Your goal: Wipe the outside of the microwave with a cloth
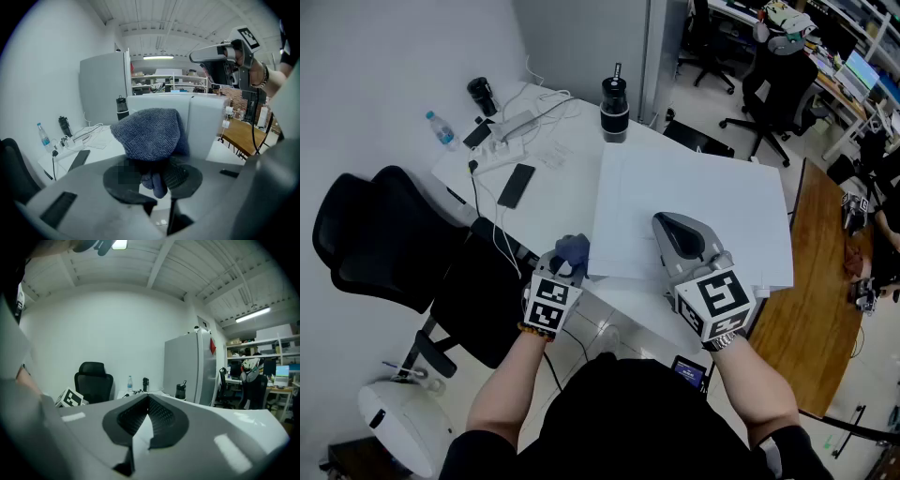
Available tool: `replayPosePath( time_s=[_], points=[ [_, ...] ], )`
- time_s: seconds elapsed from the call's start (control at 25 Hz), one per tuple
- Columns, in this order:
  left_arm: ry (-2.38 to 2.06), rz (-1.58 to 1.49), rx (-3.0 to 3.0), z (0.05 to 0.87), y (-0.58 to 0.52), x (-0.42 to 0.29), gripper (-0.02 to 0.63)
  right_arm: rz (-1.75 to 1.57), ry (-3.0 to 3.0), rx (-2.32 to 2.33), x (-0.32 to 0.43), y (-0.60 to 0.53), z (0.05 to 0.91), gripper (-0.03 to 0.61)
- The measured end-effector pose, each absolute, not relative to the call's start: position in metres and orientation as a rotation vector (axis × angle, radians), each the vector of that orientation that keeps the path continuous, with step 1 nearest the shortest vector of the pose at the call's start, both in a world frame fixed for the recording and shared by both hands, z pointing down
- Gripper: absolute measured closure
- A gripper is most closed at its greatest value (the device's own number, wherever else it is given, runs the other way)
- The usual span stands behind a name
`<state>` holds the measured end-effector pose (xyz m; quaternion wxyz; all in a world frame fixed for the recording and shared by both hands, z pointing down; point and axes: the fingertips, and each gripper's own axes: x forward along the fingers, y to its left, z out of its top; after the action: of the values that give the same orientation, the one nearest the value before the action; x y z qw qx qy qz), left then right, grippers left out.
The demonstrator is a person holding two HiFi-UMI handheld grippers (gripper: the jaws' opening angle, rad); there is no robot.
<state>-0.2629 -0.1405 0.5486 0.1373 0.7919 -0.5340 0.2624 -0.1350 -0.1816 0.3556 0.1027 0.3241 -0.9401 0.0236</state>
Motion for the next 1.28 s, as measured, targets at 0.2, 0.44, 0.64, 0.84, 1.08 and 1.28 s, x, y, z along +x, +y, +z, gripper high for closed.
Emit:
replayPosePath(
  time_s=[0.2,0.44,0.64,0.84,1.08,1.28],
  points=[
    [-1.514,0.772,2.314,0.551,-0.169,-0.269,0.515,0.079,-2.759,0.984,-0.141,-0.203,0.359,0.577],
    [-1.467,0.782,2.349,0.554,-0.203,-0.275,0.515,0.089,-2.723,1.048,-0.141,-0.223,0.364,0.577],
    [-1.440,0.787,2.369,0.554,-0.227,-0.278,0.515,0.092,-2.694,1.089,-0.139,-0.235,0.366,0.577],
    [-1.417,0.803,2.386,0.553,-0.249,-0.282,0.515,0.096,-2.673,1.119,-0.138,-0.245,0.368,0.577],
    [-1.399,0.791,2.389,0.555,-0.275,-0.284,0.515,0.099,-2.651,1.149,-0.134,-0.254,0.370,0.577],
    [-1.401,0.776,2.384,0.552,-0.297,-0.287,0.515,0.109,-2.621,1.191,-0.123,-0.261,0.372,0.577]
  ],
)
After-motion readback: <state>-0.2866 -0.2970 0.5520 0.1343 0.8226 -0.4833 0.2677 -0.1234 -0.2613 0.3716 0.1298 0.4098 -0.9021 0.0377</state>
